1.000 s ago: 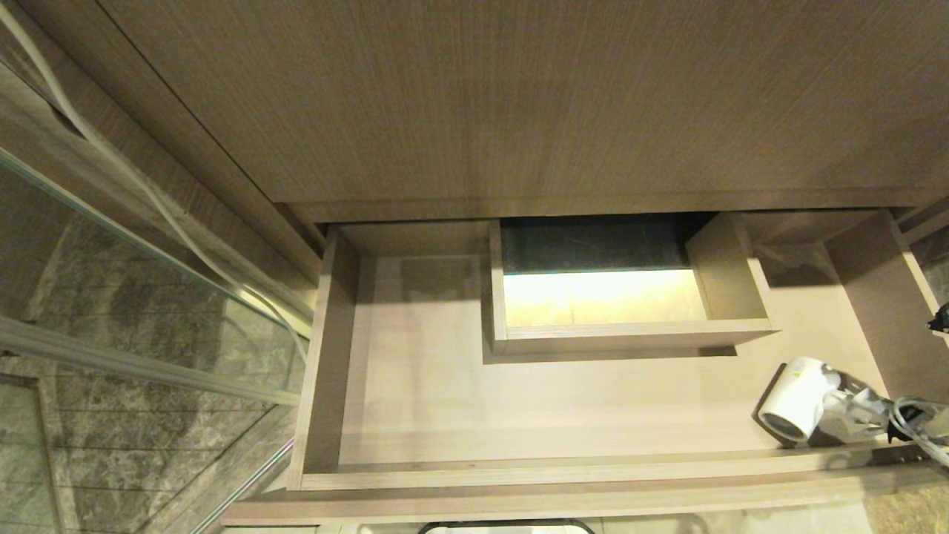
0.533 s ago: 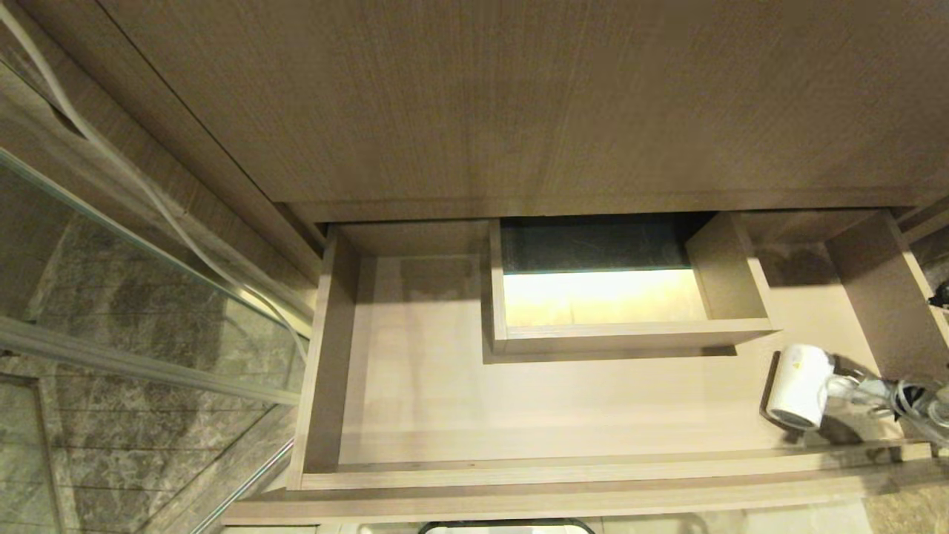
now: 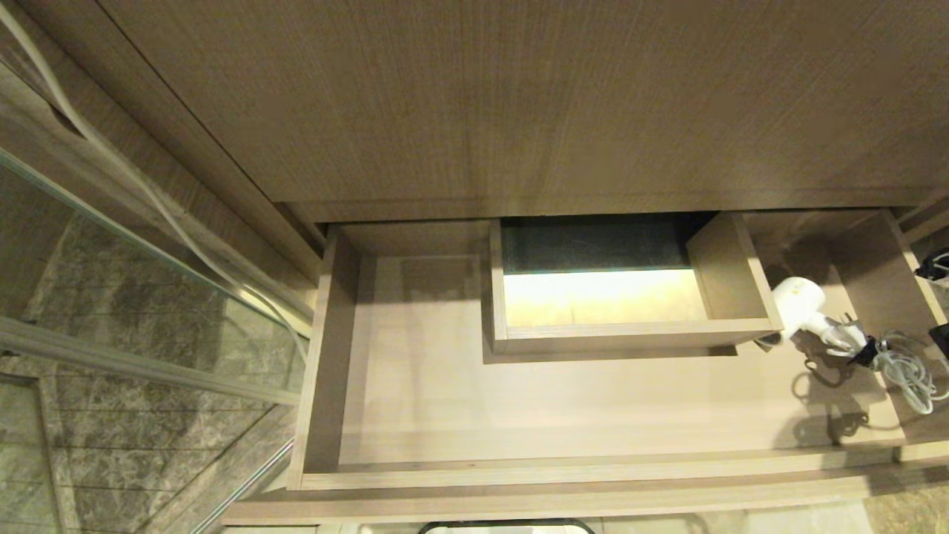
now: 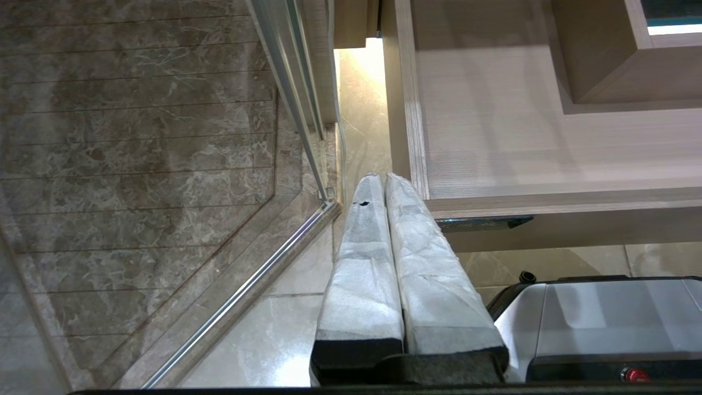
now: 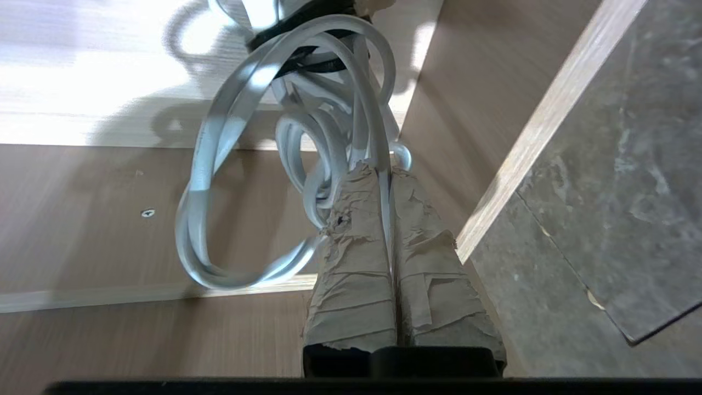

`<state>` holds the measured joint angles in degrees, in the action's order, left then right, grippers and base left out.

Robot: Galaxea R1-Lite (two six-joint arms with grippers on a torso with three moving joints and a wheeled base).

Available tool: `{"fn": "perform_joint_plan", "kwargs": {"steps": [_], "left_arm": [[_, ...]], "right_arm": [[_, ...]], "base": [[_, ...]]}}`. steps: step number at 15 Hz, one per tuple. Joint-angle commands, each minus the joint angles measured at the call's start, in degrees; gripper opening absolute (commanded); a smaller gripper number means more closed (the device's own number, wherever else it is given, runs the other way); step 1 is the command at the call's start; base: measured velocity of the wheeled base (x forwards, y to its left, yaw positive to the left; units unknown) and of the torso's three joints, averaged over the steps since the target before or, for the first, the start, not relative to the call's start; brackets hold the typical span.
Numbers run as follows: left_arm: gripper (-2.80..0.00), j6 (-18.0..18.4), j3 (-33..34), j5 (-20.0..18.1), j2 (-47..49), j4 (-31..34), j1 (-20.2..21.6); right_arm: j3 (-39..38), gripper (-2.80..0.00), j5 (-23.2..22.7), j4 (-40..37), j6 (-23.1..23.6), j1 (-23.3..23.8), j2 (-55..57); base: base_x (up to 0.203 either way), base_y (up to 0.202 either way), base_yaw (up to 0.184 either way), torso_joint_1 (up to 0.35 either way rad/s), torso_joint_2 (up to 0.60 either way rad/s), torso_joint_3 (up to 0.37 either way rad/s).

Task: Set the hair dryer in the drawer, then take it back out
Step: Put it into the drawer, then close the drawer

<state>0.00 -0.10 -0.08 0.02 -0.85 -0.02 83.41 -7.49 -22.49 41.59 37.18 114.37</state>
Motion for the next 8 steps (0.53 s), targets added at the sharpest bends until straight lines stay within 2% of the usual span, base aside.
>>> {"fn": "perform_joint_plan", "kwargs": {"steps": [1, 6, 8], "left_arm": [[-2.8, 0.0, 0.0, 0.0, 0.1, 0.0, -0.1], [-2.8, 0.0, 0.0, 0.0, 0.0, 0.0, 0.0], [-2.8, 0.0, 0.0, 0.0, 0.1, 0.0, -0.1]], "right_arm": [[-0.1, 0.0, -0.1, 0.0, 0.5, 0.0, 0.7], [-0.7, 0.0, 0.1, -0.6, 0.4, 0.1, -0.4], [-3.2, 0.0, 0.1, -0.9, 0.4, 0.2, -3.5]], "base": [[0.0, 0.0, 0.0, 0.0, 0.0, 0.0], [0.0, 0.0, 0.0, 0.0, 0.0, 0.0], [0.0, 0.0, 0.0, 0.0, 0.0, 0.0]]}}
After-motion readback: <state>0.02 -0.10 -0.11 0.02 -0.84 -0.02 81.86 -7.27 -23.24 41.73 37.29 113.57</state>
